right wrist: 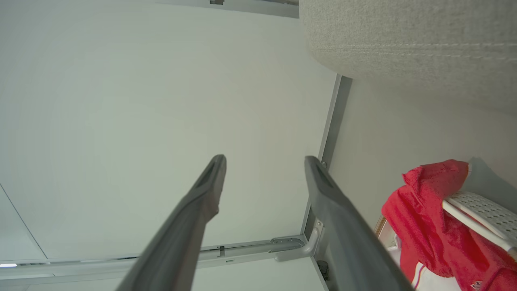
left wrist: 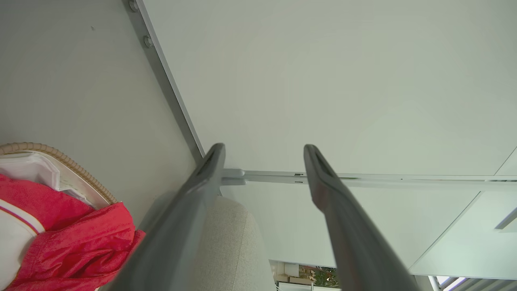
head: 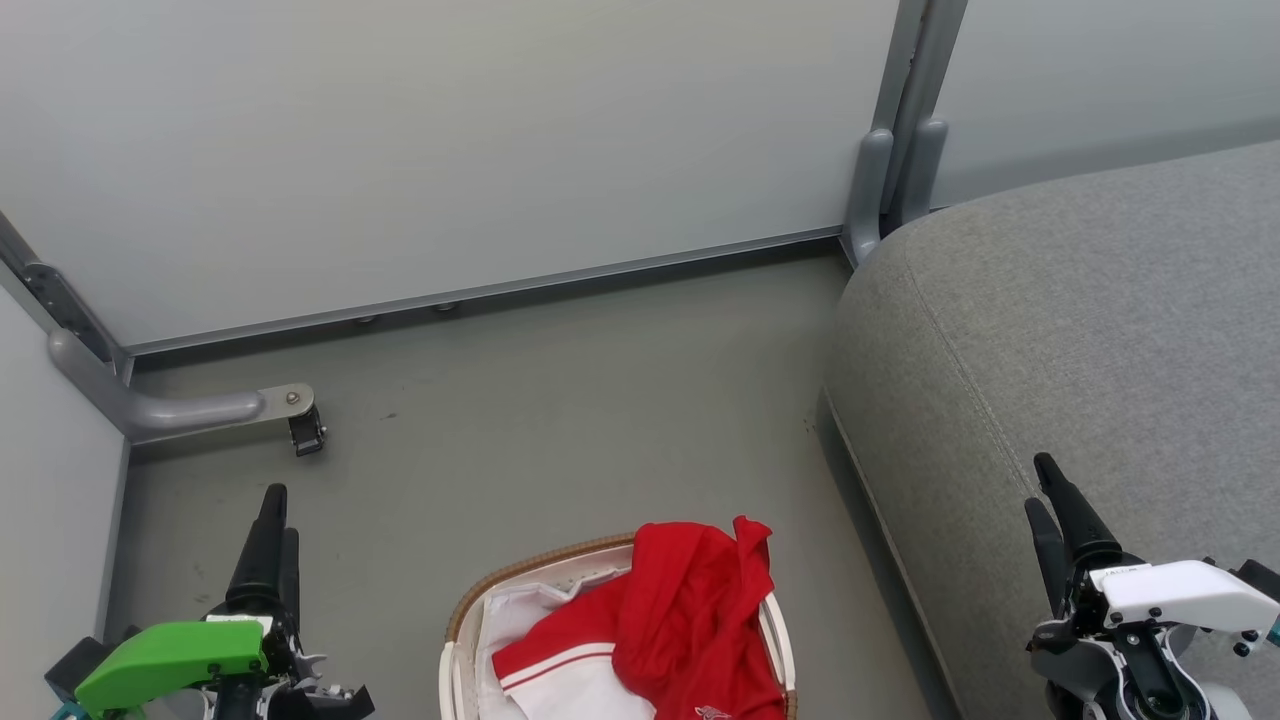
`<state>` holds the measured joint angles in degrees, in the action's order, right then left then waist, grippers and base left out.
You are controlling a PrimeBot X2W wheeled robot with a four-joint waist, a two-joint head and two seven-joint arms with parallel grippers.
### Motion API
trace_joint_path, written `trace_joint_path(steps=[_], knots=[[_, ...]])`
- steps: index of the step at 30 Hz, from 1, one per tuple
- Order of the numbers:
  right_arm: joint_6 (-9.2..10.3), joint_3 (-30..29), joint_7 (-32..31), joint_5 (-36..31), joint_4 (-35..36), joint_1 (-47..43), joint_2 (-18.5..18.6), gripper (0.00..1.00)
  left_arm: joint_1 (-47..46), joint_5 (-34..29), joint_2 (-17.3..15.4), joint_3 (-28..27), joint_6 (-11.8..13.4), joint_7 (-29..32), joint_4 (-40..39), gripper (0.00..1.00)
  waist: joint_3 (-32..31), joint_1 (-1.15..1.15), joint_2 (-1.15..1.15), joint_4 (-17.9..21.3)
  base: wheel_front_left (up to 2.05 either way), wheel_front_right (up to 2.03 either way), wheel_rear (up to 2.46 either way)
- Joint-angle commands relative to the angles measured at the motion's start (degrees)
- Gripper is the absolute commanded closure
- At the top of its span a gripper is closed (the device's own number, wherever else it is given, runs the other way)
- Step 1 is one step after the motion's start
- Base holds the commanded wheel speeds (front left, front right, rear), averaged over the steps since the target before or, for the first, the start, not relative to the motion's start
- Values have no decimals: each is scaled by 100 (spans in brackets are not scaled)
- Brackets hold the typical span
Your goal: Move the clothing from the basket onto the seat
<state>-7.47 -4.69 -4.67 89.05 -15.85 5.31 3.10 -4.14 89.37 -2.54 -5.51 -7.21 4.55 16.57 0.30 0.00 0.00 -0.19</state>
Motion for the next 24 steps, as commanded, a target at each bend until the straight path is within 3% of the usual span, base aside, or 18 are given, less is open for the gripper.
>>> trace_joint_path(steps=[1,12,24], knots=[[-1,56,77,-236,61,177,110,0,-127,-272,-77,-10,-6,-70,-76,0,4,0,0,-5,0,0,0],[-1,253,366,-1616,39,260,141,0,-64,-1933,-47,84,-2,-357,-119,0,9,0,0,-23,0,0,0],[-2,626,642,-2727,-29,275,219,0,53,-3291,-62,327,135,-631,-18,0,6,0,0,-49,0,0,0]])
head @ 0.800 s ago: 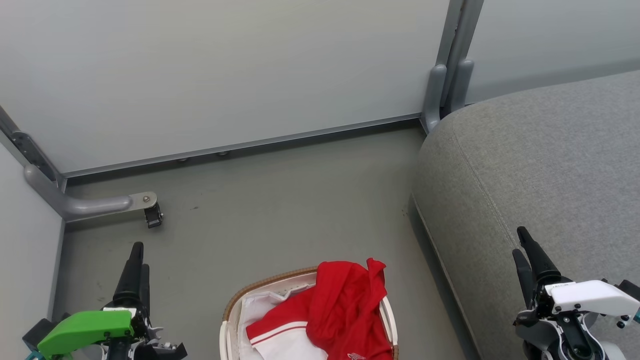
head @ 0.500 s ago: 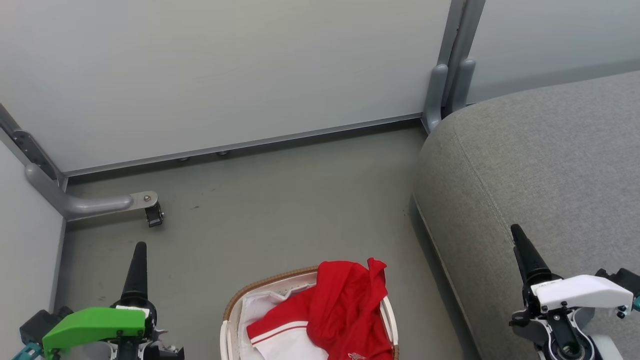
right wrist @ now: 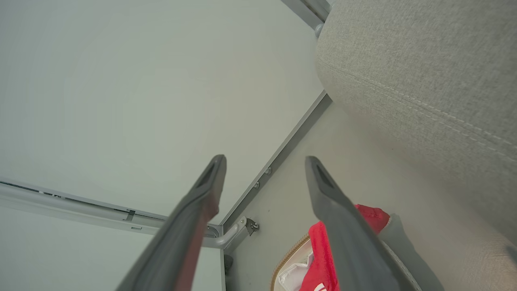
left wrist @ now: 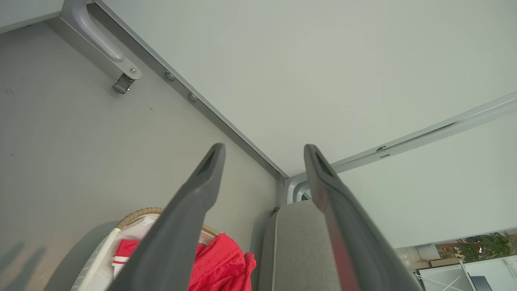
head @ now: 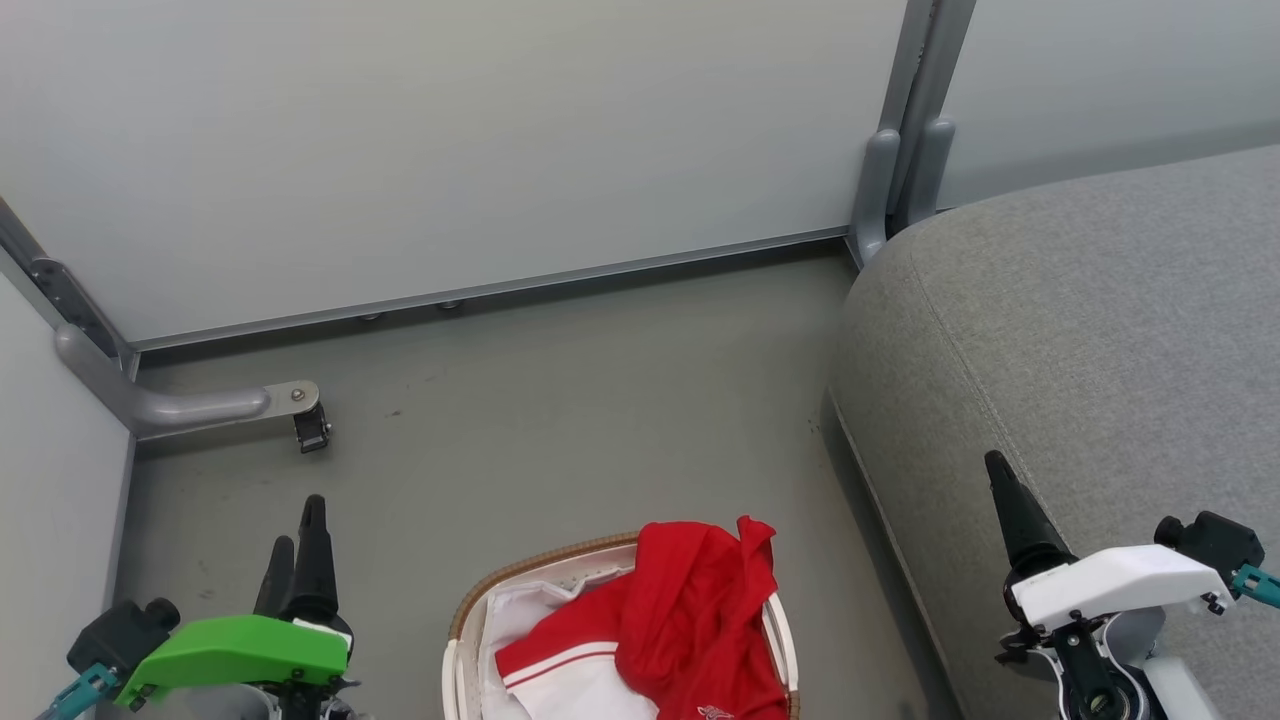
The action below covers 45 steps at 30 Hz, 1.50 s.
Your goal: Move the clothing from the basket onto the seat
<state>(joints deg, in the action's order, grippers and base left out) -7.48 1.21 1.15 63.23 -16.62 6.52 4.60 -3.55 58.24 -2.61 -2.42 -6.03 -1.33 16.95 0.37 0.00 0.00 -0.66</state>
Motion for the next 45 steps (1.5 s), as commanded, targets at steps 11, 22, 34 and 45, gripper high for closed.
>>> trace_joint_path(steps=[11,22,34,45], knots=[[-1,161,282,-1173,-11,164,110,0,52,-1168,-133,296,198,-265,50,0,-2,0,0,-14,0,0,0],[-1,289,503,-2071,-110,212,148,0,34,-2116,-292,605,470,-483,68,0,22,0,0,-18,0,0,0],[-1,327,695,-2963,-107,299,191,0,38,-2880,-405,868,757,-678,19,0,29,0,0,-39,0,0,0],[-1,508,863,-3687,-153,323,236,0,78,-3487,-461,1049,887,-840,69,0,27,0,0,-47,0,0,0]])
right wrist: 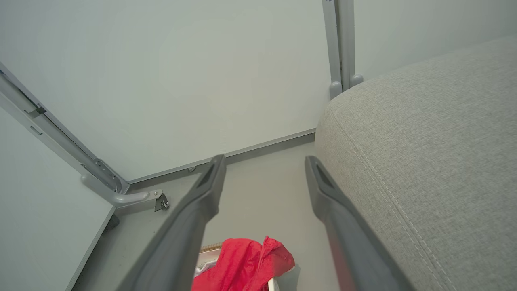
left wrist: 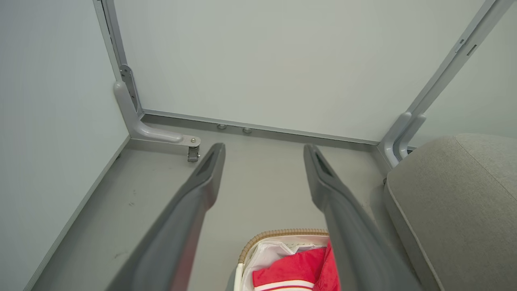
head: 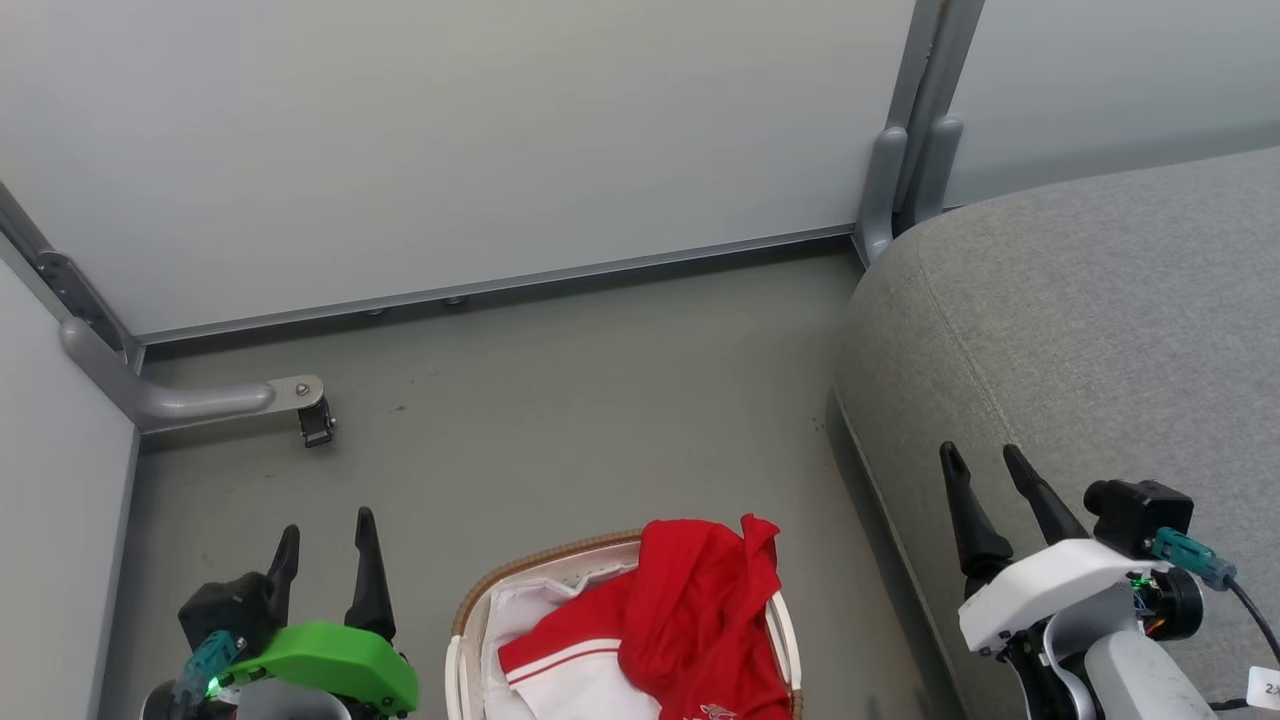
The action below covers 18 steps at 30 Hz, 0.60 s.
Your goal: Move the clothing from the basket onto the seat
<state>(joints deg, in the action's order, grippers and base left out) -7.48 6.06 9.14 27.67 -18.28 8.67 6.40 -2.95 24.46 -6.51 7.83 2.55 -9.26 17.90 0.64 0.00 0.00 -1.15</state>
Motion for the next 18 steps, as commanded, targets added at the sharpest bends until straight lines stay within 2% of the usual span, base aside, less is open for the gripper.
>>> trace_joint_path(steps=[1,9,18], knots=[[-1,51,73,-185,-6,110,64,0,21,-165,-76,39,38,-58,-23,0,-2,0,0,3,0,0,0],[-2,278,176,-619,-297,140,129,0,83,-585,-92,132,79,-163,28,0,-4,0,0,2,0,0,0],[-1,373,294,-1104,-463,167,158,0,140,-997,-43,206,-1,-275,189,0,-21,0,0,11,0,0,0]])
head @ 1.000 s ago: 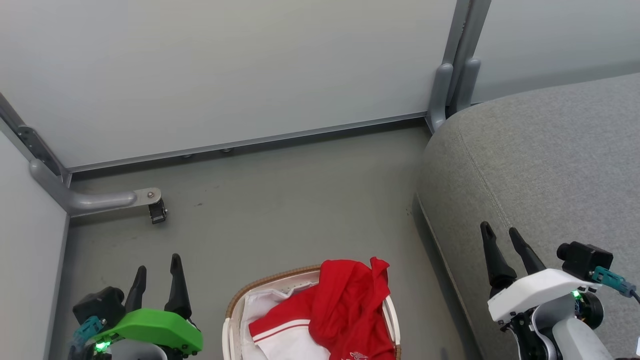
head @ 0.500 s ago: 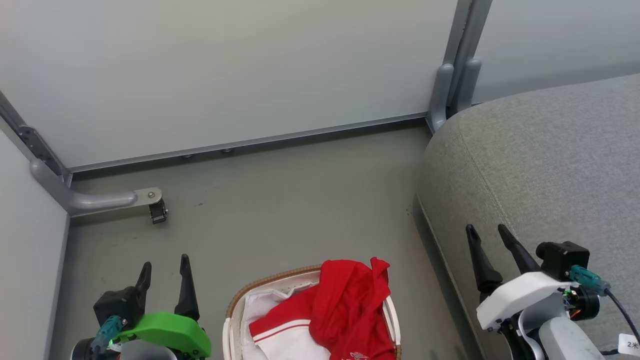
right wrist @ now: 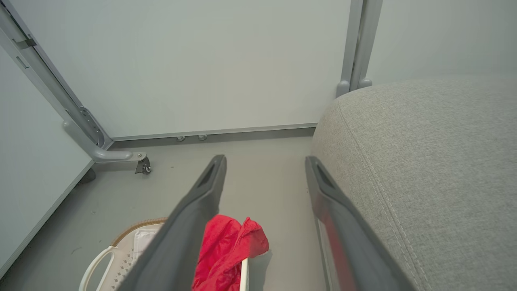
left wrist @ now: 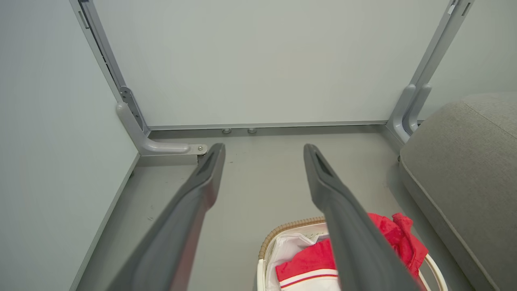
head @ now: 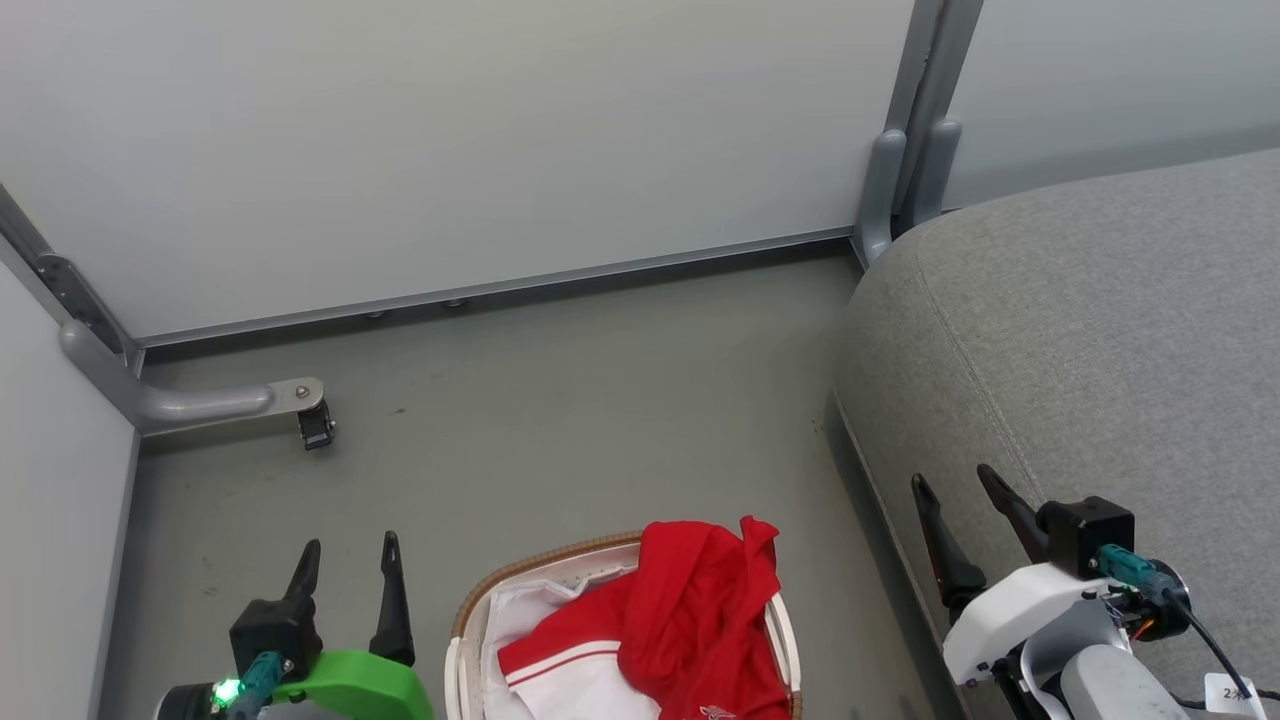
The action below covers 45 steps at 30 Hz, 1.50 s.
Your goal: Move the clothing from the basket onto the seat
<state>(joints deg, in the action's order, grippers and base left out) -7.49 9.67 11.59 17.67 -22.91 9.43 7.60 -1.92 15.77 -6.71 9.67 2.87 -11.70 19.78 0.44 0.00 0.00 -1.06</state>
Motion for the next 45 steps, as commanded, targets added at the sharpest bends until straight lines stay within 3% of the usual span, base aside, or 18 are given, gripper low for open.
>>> trace_joint_path(steps=[1,8,20,34,45], knots=[[0,11,60,-153,-9,90,40,0,43,-162,-7,38,-42,-45,22,0,0,0,0,3,0,0,0],[0,-2,141,-529,-11,211,39,0,-70,-420,200,384,-417,-130,398,0,319,0,0,109,0,0,0],[1,-117,273,-1034,606,1183,176,0,-1678,-677,372,1260,-879,-251,1860,0,2201,0,0,623,0,0,0],[2,-228,369,-1678,1671,2075,422,0,-3664,-554,361,2465,-1027,-347,3834,0,4218,0,0,1026,0,0,0],[2,-345,369,-1815,2352,2305,425,0,-4534,-60,367,2641,-1040,-346,4443,0,5041,0,0,1188,0,0,0]])
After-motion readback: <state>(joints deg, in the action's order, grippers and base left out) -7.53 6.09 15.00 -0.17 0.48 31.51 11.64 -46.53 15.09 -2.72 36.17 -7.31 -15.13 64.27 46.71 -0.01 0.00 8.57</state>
